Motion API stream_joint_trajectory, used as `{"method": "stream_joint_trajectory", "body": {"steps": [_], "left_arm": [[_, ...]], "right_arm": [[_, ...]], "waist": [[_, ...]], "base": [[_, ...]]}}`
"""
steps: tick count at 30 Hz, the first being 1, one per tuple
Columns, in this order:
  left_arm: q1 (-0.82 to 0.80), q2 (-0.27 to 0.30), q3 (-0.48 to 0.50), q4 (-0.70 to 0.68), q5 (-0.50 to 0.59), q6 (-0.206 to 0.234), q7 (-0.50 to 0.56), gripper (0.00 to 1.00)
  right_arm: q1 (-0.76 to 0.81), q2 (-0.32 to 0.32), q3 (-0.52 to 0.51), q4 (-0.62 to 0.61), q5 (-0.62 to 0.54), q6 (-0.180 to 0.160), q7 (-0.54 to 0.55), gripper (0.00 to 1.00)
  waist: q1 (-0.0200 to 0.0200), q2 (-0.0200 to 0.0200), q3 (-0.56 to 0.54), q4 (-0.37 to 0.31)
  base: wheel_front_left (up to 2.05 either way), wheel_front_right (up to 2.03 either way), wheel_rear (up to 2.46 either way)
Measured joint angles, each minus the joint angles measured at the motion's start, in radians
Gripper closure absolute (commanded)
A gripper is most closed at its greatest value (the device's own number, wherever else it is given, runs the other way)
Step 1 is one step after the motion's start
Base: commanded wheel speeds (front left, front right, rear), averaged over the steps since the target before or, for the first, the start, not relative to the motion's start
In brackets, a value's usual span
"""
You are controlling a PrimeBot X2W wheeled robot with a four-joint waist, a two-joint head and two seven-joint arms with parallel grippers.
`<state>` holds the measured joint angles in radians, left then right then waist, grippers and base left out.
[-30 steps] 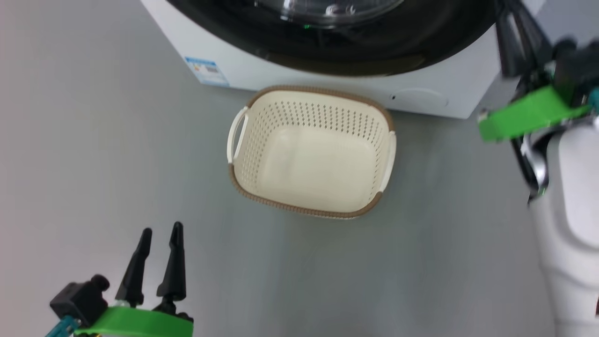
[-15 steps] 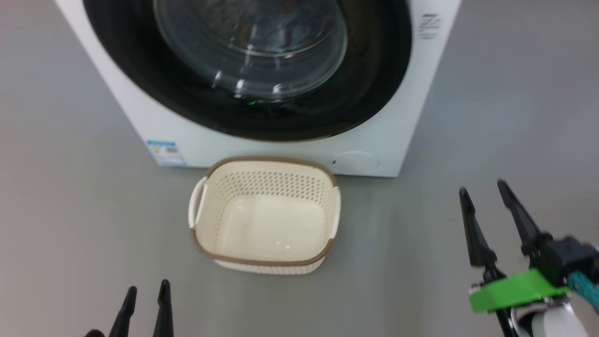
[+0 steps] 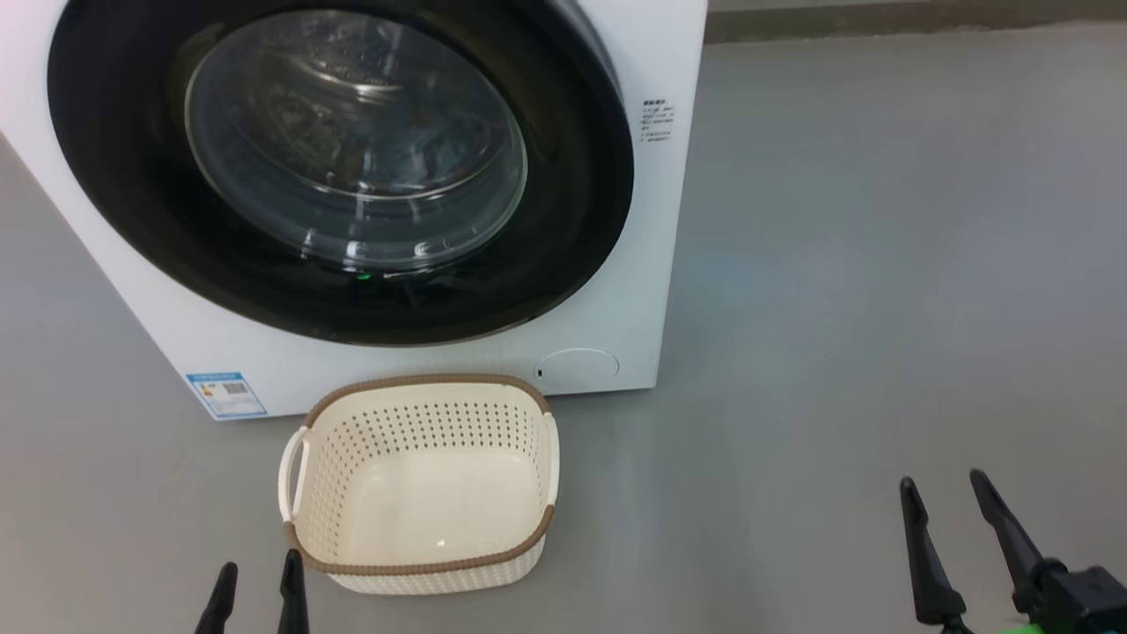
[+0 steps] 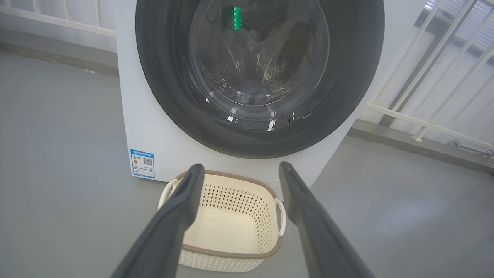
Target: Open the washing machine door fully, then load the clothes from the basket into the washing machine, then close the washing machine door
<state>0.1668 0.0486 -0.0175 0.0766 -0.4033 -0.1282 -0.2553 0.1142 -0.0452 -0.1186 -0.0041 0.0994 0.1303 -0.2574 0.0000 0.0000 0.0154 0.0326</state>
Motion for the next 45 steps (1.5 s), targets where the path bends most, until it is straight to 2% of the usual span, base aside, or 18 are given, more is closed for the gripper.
{"method": "stream_joint_trajectory", "body": {"steps": [12,35,36,45], "left_arm": [[0.02,-0.001,0.023,0.008,0.024,0.0,0.0,0.0],[0.021,-0.001,0.04,0.012,0.038,0.0,0.0,0.0],[0.021,-0.002,0.041,0.014,0.037,0.0,0.0,1.0],[0.021,-0.027,0.025,0.088,0.008,0.0,0.009,1.0]], "right_arm": [[0.034,0.007,-0.018,0.041,-0.005,0.0,0.0,0.0],[0.032,0.007,0.002,0.041,-0.001,0.0,0.0,0.0],[0.032,0.008,0.003,0.043,-0.001,0.0,0.0,1.0],[0.034,0.016,0.007,0.131,0.028,0.0,0.011,1.0]], "waist": [[0.0,0.0,-0.031,0.018],[0.0,0.0,-0.036,0.034],[0.0,0.0,-0.036,0.034],[0.0,0.0,-0.036,0.032]], "base": [[0.0,0.0,0.0],[0.0,0.0,0.0],[0.0,0.0,0.0],[0.0,0.0,0.0]]}}
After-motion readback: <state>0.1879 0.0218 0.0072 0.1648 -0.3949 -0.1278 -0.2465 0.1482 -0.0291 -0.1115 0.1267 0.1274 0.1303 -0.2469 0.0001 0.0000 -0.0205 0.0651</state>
